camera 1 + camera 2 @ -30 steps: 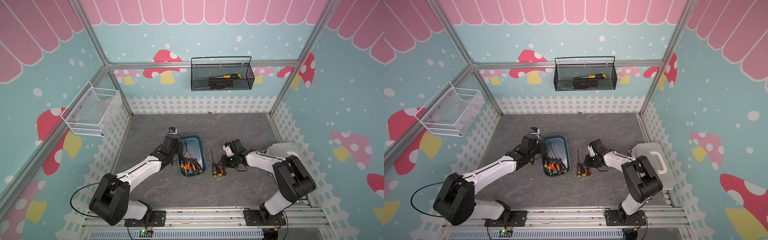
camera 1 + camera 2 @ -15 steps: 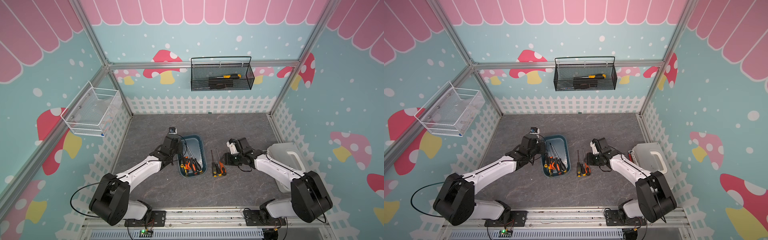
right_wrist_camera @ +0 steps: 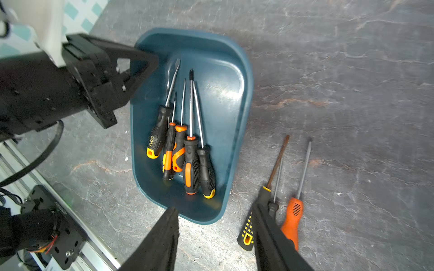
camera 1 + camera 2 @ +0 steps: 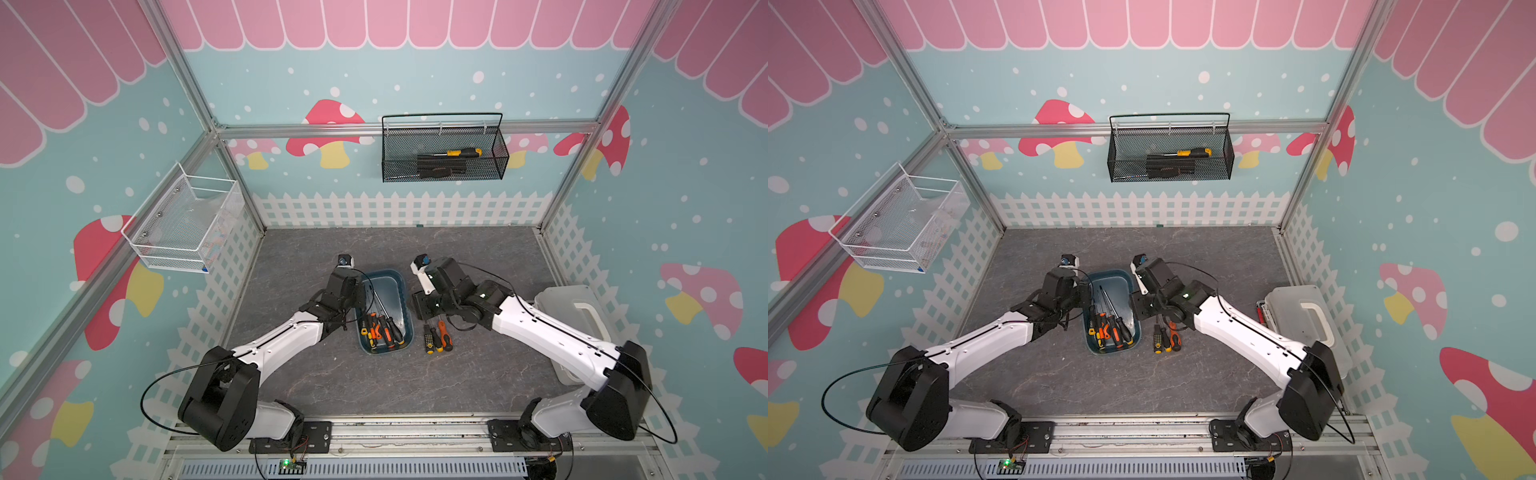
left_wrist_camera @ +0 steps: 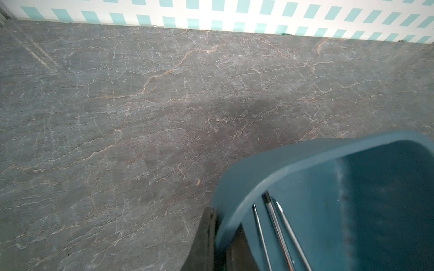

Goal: Take out the screwdriver from the storage box
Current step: Place the screwdriver at the center of the board, then pick up the screwdriver from the storage box.

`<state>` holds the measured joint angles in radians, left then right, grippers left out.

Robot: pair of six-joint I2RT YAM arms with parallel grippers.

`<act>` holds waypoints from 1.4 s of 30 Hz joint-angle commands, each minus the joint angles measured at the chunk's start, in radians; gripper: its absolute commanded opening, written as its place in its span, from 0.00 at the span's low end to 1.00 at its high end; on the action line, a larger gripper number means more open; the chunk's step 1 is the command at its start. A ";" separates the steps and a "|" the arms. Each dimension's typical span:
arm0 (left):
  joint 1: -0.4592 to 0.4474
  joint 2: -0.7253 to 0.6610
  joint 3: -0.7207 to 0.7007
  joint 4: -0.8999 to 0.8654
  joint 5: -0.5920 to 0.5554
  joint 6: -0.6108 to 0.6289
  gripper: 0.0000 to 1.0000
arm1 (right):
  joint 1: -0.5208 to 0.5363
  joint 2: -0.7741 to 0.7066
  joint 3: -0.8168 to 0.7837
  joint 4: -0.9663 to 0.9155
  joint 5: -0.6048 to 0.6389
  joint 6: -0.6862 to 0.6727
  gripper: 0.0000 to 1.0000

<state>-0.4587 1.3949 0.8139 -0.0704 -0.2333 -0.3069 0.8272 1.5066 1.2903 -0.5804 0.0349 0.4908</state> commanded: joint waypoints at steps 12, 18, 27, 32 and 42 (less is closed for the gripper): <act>-0.006 -0.016 0.026 0.021 -0.011 -0.003 0.00 | 0.052 0.219 0.069 -0.002 0.016 -0.095 0.49; -0.006 -0.022 0.027 0.020 -0.010 -0.003 0.00 | 0.056 0.275 0.076 0.017 -0.010 -0.105 0.48; -0.006 -0.027 0.022 0.018 -0.013 -0.001 0.00 | 0.058 0.356 0.111 0.022 -0.021 -0.118 0.43; -0.006 -0.030 0.021 0.018 -0.013 -0.001 0.00 | 0.058 0.386 0.125 0.020 -0.014 -0.122 0.37; -0.006 -0.039 0.019 0.016 -0.013 0.002 0.00 | 0.050 0.448 0.132 0.042 0.004 -0.088 0.32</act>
<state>-0.4606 1.3937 0.8139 -0.0742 -0.2356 -0.3069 0.8787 1.9282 1.4063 -0.5476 0.0299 0.3832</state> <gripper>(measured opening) 0.085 0.320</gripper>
